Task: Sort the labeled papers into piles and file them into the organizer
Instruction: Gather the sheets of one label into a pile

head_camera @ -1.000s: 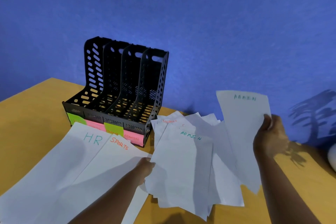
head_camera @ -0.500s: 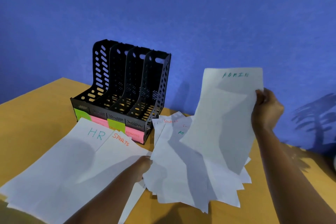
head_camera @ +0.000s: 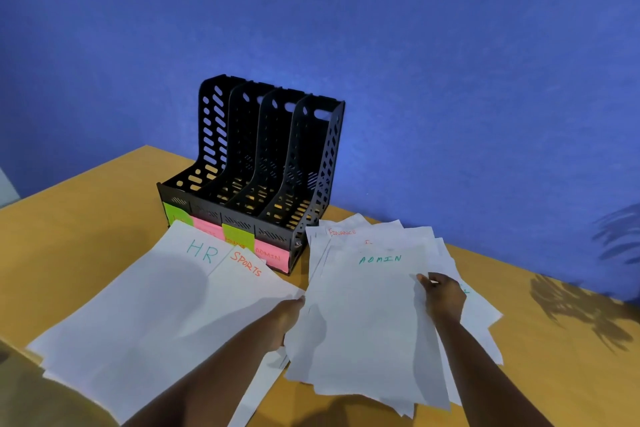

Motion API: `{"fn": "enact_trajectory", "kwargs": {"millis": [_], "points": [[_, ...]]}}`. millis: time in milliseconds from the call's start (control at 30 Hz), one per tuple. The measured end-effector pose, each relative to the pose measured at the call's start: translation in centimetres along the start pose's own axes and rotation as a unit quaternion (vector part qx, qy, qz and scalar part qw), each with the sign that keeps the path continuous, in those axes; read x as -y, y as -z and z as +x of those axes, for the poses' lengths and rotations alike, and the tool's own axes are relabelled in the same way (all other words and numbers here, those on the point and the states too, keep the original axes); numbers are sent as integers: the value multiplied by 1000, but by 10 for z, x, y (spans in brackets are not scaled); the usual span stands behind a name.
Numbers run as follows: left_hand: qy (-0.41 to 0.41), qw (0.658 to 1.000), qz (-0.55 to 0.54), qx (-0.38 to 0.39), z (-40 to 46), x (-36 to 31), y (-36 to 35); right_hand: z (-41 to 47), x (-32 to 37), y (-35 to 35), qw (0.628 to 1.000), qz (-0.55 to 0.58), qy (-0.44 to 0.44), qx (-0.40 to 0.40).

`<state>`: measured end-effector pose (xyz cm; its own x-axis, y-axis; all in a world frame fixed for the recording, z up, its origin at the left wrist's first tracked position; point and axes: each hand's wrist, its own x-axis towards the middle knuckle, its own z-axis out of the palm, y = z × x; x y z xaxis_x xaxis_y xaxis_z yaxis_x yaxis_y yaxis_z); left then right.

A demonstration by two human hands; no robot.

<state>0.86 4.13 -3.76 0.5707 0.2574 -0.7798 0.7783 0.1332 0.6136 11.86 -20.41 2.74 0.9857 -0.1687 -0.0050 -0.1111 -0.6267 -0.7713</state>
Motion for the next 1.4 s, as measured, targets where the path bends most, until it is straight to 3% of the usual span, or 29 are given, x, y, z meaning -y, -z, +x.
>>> {"fn": "enact_trajectory", "kwargs": {"millis": [67,200,400,600,700,867,1100,1233,1400], "points": [[5,1000,8,1,-42,-10,-5,0,-4,-4,1000,-1,-14,15],[-39,997,63,7,-47,-6,-7,-4,-9,-11,998,11,-62,26],[-79,993,88,4,-50,-3,-14,-27,-15,-23,980,-122,-124,93],[-60,993,94,36,-54,-9,-19,-29,-21,-24,967,17,-197,158],[-73,988,119,59,-58,-11,-23,-31,-25,-17,976,52,-161,136],[-170,977,113,66,-66,-28,-30,-44,-2,-4,995,83,0,47],[-332,943,-17,-3,-90,-78,-31,-32,39,25,950,295,90,-42],[-366,926,-95,-16,-103,-101,-33,-35,44,31,935,330,129,-28],[-387,917,-93,-16,-109,-99,-39,-41,28,23,939,325,111,-8]]}}
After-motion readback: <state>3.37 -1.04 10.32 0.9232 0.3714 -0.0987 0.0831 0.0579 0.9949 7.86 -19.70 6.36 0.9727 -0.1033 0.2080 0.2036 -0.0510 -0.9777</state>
